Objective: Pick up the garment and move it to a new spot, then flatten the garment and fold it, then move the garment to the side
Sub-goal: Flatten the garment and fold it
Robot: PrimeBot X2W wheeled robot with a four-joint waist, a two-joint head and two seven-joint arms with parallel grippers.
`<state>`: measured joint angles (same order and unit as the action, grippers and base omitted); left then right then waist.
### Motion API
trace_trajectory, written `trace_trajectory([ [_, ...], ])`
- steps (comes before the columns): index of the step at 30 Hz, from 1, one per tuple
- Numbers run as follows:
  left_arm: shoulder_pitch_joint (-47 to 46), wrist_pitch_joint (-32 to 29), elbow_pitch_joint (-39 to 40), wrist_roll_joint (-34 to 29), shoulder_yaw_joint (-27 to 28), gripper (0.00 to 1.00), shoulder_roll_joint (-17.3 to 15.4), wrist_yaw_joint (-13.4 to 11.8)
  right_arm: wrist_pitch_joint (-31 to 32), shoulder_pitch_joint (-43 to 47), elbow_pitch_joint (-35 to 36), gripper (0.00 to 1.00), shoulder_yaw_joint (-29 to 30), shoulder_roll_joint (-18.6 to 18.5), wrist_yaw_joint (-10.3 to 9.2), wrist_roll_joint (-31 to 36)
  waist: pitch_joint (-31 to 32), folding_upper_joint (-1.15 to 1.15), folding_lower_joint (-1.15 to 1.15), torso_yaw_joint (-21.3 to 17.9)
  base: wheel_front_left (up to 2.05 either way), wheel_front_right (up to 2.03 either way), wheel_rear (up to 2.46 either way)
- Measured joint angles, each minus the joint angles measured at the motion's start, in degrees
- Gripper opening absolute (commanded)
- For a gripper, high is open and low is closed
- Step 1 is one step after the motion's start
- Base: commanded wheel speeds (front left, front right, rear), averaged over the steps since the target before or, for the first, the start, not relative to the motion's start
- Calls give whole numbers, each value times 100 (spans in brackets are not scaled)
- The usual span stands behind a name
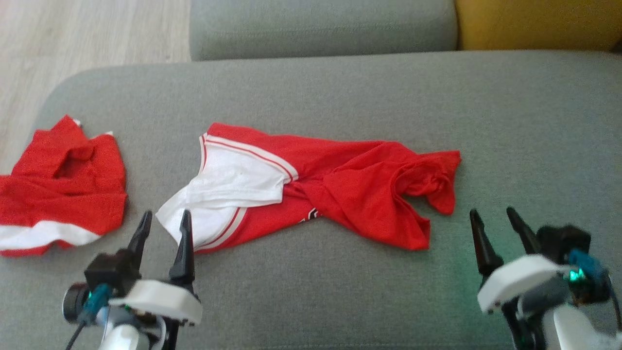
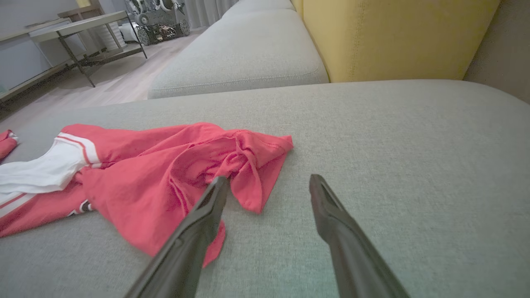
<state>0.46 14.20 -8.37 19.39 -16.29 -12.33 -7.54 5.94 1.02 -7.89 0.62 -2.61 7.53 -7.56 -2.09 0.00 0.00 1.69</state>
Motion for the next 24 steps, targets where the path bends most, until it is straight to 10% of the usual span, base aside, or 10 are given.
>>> trace_trajectory([
  [14, -787, 9, -168, -58, -121, 100, 229, 209, 416, -2018, -2152, 100, -48, -8, 0, 82, -734, 0, 0, 385, 0, 0, 0],
  [16, -818, 9, -171, -67, -91, 100, 247, 234, 419, -2081, -2368, 11, -5, -8, 0, 110, -791, 0, 0, 425, 0, 0, 0],
  [17, -820, 9, -180, -81, -69, 100, 261, 257, 404, -2111, -2429, 0, 15, -9, 0, 127, -811, 0, 0, 439, 0, 0, 0],
  [24, -822, 9, -190, -218, 63, 100, 374, 353, -248, -2440, -2164, 0, 63, -12, 0, 459, -800, 0, 0, 425, 0, 0, 0],
])
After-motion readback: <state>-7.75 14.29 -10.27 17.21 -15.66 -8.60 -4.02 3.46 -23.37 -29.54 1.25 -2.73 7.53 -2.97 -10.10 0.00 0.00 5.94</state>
